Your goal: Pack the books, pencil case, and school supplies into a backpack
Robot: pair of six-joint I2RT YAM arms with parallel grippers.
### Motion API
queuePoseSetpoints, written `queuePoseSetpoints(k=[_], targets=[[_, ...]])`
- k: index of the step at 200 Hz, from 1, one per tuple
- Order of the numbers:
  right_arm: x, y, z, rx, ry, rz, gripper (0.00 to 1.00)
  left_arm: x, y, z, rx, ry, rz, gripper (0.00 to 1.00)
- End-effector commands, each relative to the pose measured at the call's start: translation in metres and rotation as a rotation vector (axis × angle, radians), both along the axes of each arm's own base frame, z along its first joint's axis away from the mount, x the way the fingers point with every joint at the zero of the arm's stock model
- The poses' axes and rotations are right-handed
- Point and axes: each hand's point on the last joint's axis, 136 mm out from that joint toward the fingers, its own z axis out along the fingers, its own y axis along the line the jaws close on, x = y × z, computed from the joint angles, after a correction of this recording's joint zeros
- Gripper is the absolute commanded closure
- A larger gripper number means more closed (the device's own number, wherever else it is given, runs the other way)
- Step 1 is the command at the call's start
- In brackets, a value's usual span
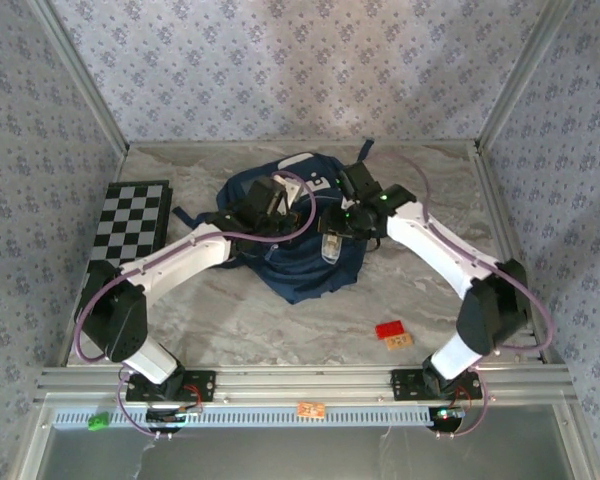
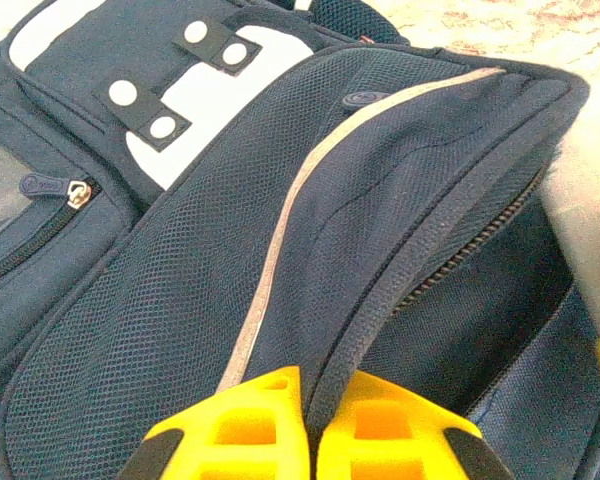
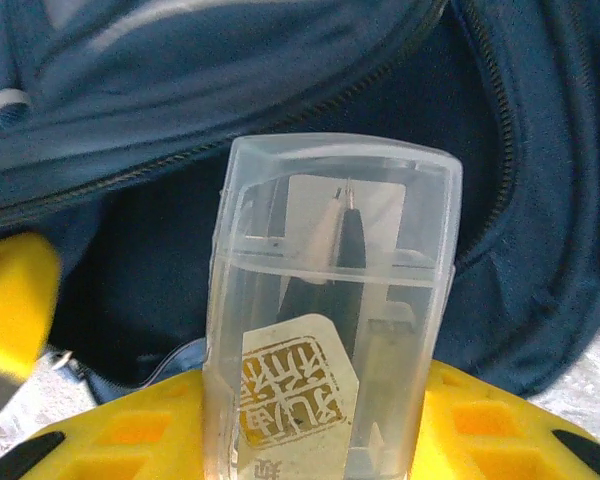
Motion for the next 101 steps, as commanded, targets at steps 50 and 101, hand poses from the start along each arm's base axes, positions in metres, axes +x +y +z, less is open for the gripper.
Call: queuePoseSetpoints(k=[50,101], targets=[[0.048,0.033,0.004,0.109,-0.031,-0.032,0.44,0.012,-0.019,0.049,-0.226,-0.012,0.085,1.0],[0.012,0.018,0.018,0.113,-0.027,0.016,0.25,0.014,-0.012,0.042,-0.203,0.027,0.127,1.0]])
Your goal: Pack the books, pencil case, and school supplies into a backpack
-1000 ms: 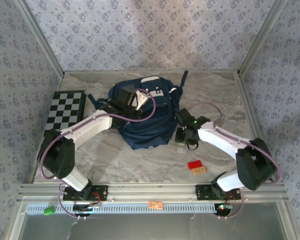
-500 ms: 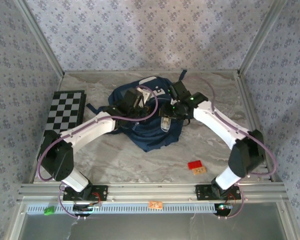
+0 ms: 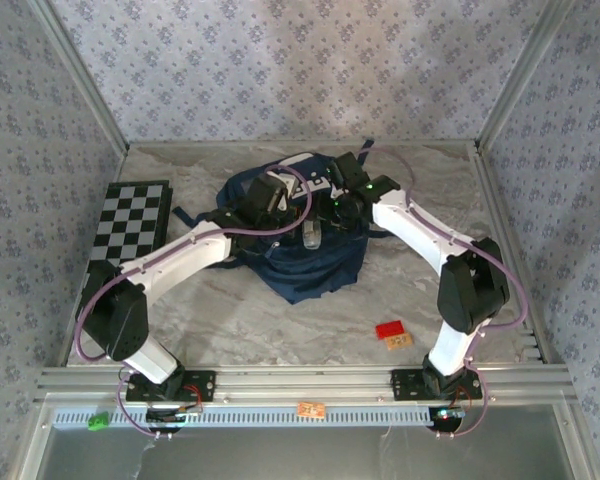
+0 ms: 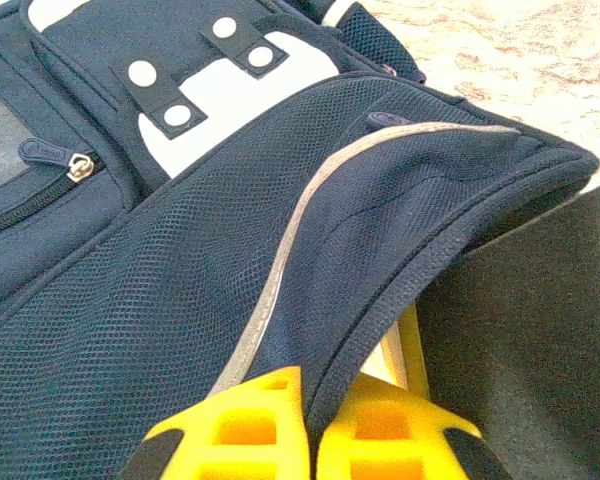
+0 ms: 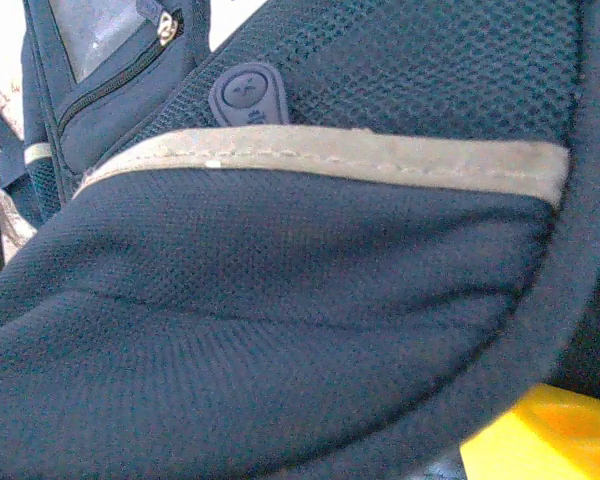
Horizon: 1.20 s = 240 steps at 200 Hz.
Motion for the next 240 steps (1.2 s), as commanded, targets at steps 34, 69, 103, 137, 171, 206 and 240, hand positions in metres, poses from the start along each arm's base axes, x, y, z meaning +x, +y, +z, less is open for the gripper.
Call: queuePoseSetpoints(k=[34,69,103,137,171,206,240], targets=[[-0.064,0.001,0.002,0.115,0.059,0.086,0.53,0.006,-0.015,0.029,-0.106,-0.01,0.011,1.0],[-0.04,0.018,-0.009,0.174,0.047,0.083,0.67,0.003,-0.019,0.031,-0.138,0.012,0.003,1.0],[-0.002,0.02,-0.018,0.122,0.018,0.034,0.83,0.0,-0.019,0.036,-0.149,0.015,0.008,1.0],[0.043,0.003,0.0,0.105,-0.142,-0.054,0.85,-0.003,-0.017,0.034,-0.142,0.045,0.018,1.0],[0.032,-0.007,0.006,0.087,-0.159,-0.014,0.75,-0.001,-0.016,0.031,-0.124,0.052,0.029,1.0],[0.008,0.004,0.015,0.229,-0.133,0.069,0.64,0.001,-0.036,0.025,-0.182,0.105,-0.005,1.0],[0.011,-0.006,0.012,0.225,-0.13,0.037,0.66,0.004,-0.038,0.023,-0.183,0.105,0.019,1.0]])
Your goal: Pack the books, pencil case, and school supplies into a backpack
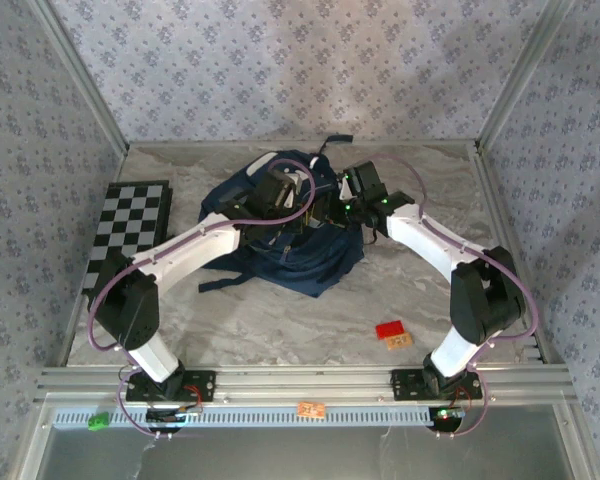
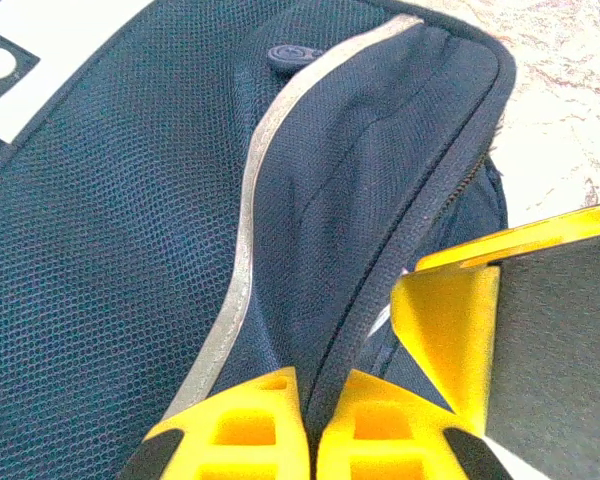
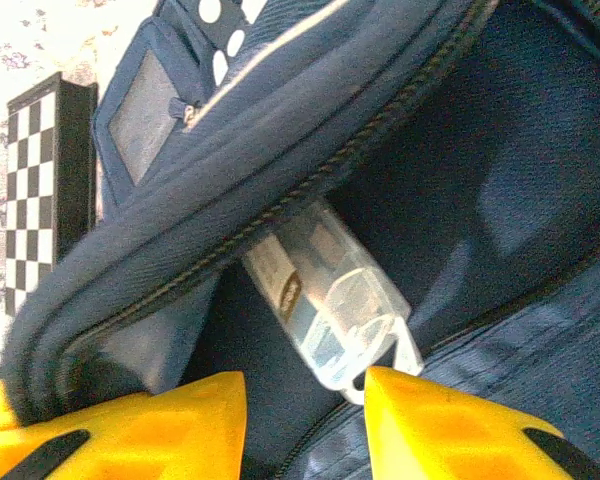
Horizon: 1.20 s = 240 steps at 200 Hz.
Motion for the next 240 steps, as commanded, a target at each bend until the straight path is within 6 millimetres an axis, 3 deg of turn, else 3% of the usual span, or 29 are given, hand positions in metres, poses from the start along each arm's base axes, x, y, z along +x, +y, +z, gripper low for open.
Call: queuePoseSetpoints(k=[1,28,51,81,92,96,127,158,175,208,227,240], targets=[[0.002,-0.005,0.008,0.04,-0.017,0.004,0.66,0.005,-0.02,0.035,-0.11,-0.05,-0.014,1.0],[0.008,-0.017,-0.011,-0.026,0.023,-0.058,0.71,0.004,-0.017,0.035,-0.098,-0.051,-0.01,1.0],[0.003,0.004,-0.025,0.048,0.078,-0.05,0.75,0.005,-0.016,0.034,-0.097,-0.046,-0.002,1.0],[-0.013,0.039,-0.021,0.112,0.106,0.035,0.8,0.005,-0.019,0.037,-0.125,-0.036,0.005,1.0],[-0.02,0.049,-0.005,0.17,0.077,0.07,0.81,0.005,-0.02,0.037,-0.13,-0.032,0.01,1.0],[-0.028,0.047,-0.012,0.171,0.092,0.073,0.81,0.006,-0.019,0.038,-0.13,-0.034,0.015,1.0],[-0.034,0.021,0.007,0.235,0.045,0.029,0.77,0.005,-0.02,0.028,-0.139,0.002,0.036,1.0],[-0.035,-0.02,-0.001,0.184,0.047,-0.047,0.73,0.005,-0.024,0.022,-0.143,0.025,0.043,1.0],[-0.027,-0.03,-0.011,0.137,0.063,-0.067,0.71,0.006,-0.029,0.022,-0.162,0.029,0.033,1.0],[-0.005,0.004,-0.019,0.14,0.073,-0.033,0.79,0.007,-0.031,0.022,-0.209,0.06,0.075,1.0],[-0.005,0.034,-0.03,0.178,0.117,0.011,0.86,0.01,-0.036,0.021,-0.254,0.091,0.104,1.0],[-0.009,0.04,-0.033,0.173,0.126,0.021,0.86,0.01,-0.039,0.019,-0.284,0.113,0.12,1.0]])
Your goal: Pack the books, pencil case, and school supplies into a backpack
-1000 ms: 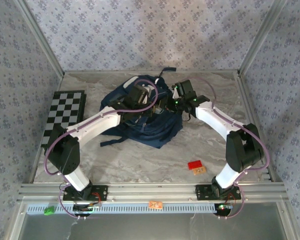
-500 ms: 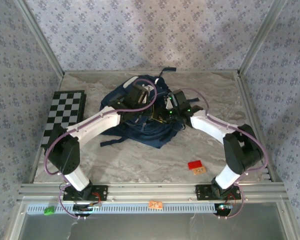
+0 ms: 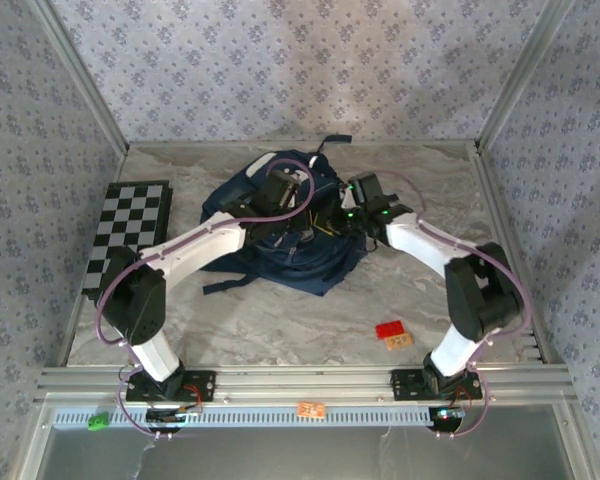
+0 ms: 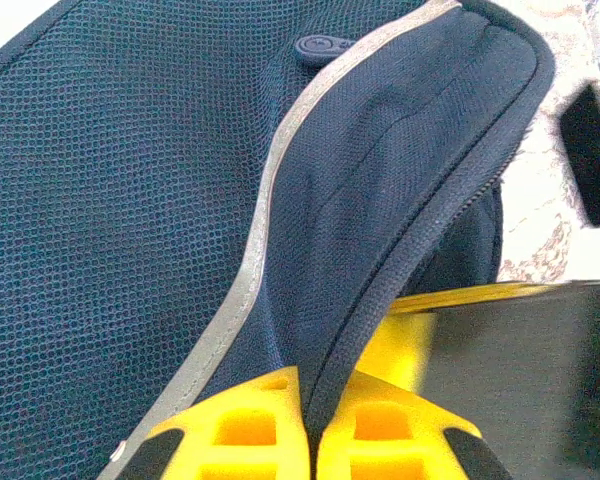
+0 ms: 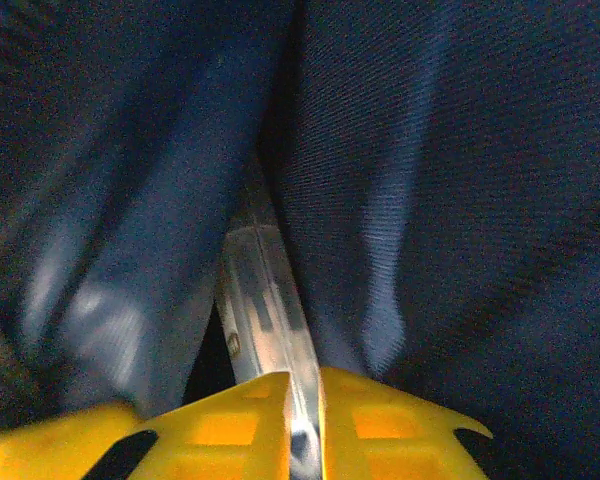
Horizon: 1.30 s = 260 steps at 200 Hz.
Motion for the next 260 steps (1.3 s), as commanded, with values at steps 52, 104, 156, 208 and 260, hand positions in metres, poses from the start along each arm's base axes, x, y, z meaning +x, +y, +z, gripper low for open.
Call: queuePoseSetpoints(k=[52,104,156,208,260], targets=[[-0.039,-0.056,0.02,-0.121,-0.031,-0.045,0.68,-0.007,-0.014,0.039,-0.25,0.034,-0.024,0.52],[-0.092,-0.042,0.01,-0.398,-0.197,0.007,0.57,-0.027,0.077,-0.01,-0.298,0.179,0.282,0.37],[-0.094,0.011,-0.009,-0.572,-0.184,0.053,0.46,-0.015,0.076,-0.044,-0.451,0.29,0.418,0.38],[-0.066,0.024,-0.02,-0.713,-0.179,0.034,0.53,0.0,0.086,-0.062,-0.416,0.268,0.531,0.68],[-0.077,0.025,-0.037,-0.805,-0.143,0.07,0.55,0.005,0.096,-0.069,-0.344,0.248,0.551,0.85]])
